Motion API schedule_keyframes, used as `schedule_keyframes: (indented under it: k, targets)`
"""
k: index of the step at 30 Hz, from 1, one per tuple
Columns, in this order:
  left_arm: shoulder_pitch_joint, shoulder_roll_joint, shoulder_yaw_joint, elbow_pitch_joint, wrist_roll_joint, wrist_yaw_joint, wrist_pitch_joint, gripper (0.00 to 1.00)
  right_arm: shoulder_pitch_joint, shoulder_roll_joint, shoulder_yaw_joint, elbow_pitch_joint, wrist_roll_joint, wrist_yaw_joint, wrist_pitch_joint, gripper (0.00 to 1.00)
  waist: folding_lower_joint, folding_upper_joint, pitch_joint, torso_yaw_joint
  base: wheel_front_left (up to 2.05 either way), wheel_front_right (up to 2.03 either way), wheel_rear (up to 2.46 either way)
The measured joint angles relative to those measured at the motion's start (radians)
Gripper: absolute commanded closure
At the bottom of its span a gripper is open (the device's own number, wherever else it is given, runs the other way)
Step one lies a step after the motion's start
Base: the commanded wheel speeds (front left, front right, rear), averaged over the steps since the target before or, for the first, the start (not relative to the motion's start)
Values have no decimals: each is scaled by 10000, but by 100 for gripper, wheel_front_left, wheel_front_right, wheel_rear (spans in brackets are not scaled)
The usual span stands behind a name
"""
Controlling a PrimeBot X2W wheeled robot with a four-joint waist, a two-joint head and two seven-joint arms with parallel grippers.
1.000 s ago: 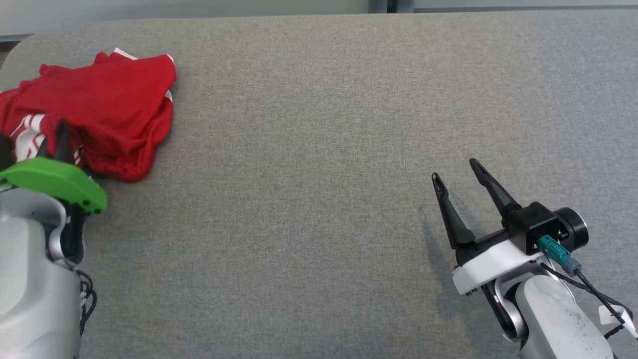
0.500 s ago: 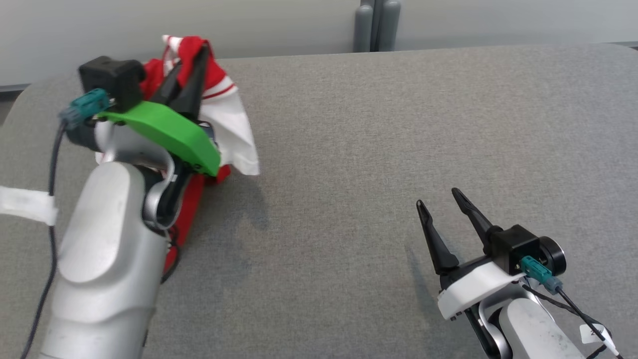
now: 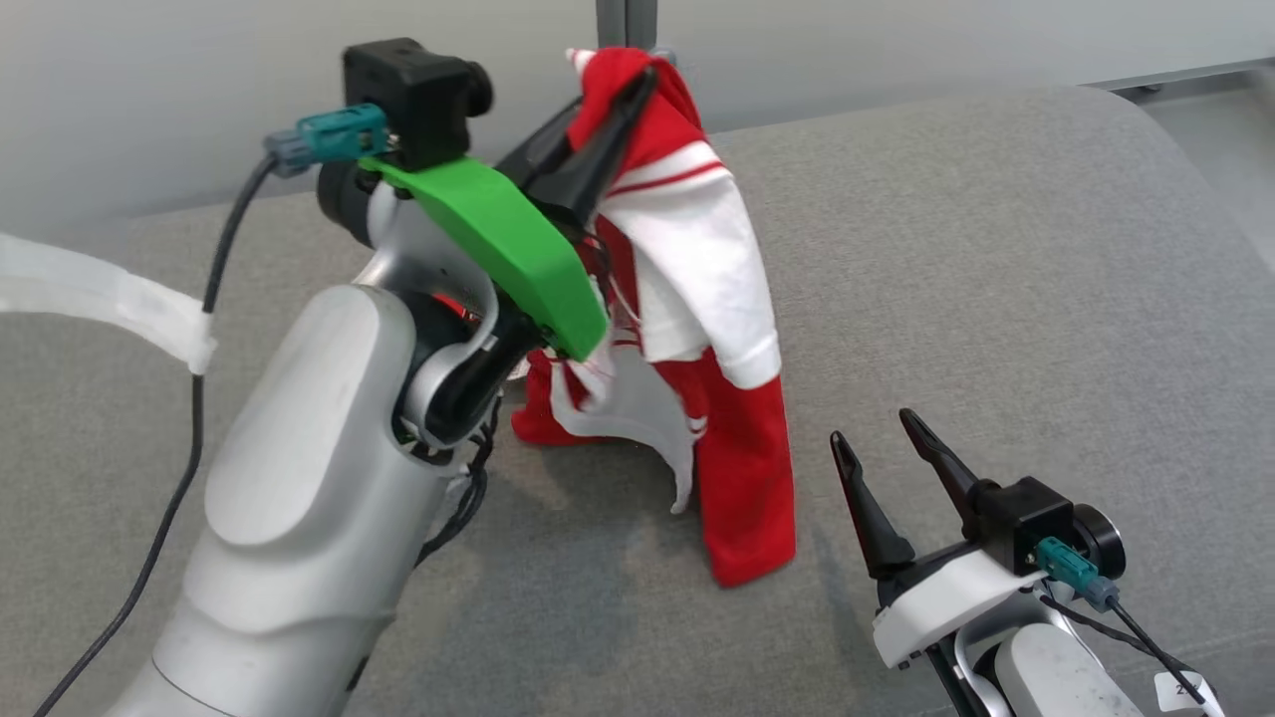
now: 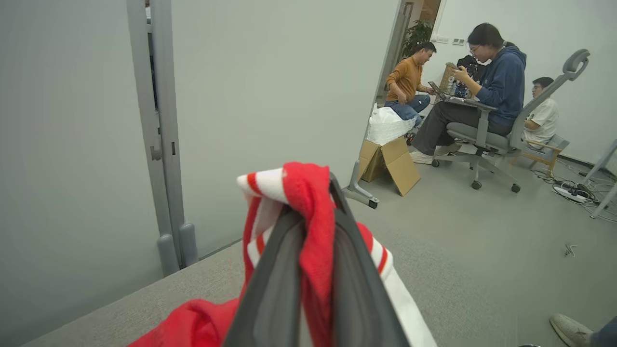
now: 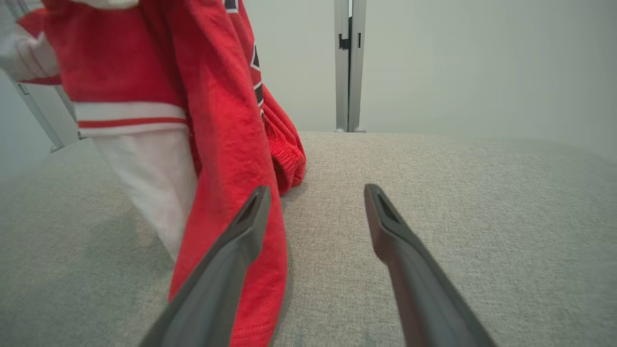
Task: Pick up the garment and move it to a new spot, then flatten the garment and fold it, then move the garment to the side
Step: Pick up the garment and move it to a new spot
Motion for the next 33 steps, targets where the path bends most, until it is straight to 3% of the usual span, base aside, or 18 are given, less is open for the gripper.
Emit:
schedule_keyframes:
  k: [8,15,17,18,26,33]
  targets:
    - [52,59,-1703,-564,-1141,33,270,100,-1,171,63,-17,0,104,0,0,0,0,-48,-846,0,0,0]
    - [1150,94,-2920,163,-1275,650,301,100,54,201,-224,-113,115,38,0,0,0,0,184,-1378,0,0,0]
    - [1546,157,-3321,796,-871,727,272,61,105,209,-303,-121,115,4,0,0,0,0,354,-1430,0,0,0]
    - [1658,209,-3446,907,-736,734,272,0,106,217,-311,-123,115,4,0,0,0,0,392,-1440,0,0,0]
    - [1795,278,-4102,905,33,748,416,0,112,240,-502,-184,115,-10,0,0,0,0,399,-1291,0,0,0]
    - [1195,270,-3340,-416,82,1078,336,0,175,234,-721,-232,92,-10,0,0,0,0,290,-1162,0,0,0]
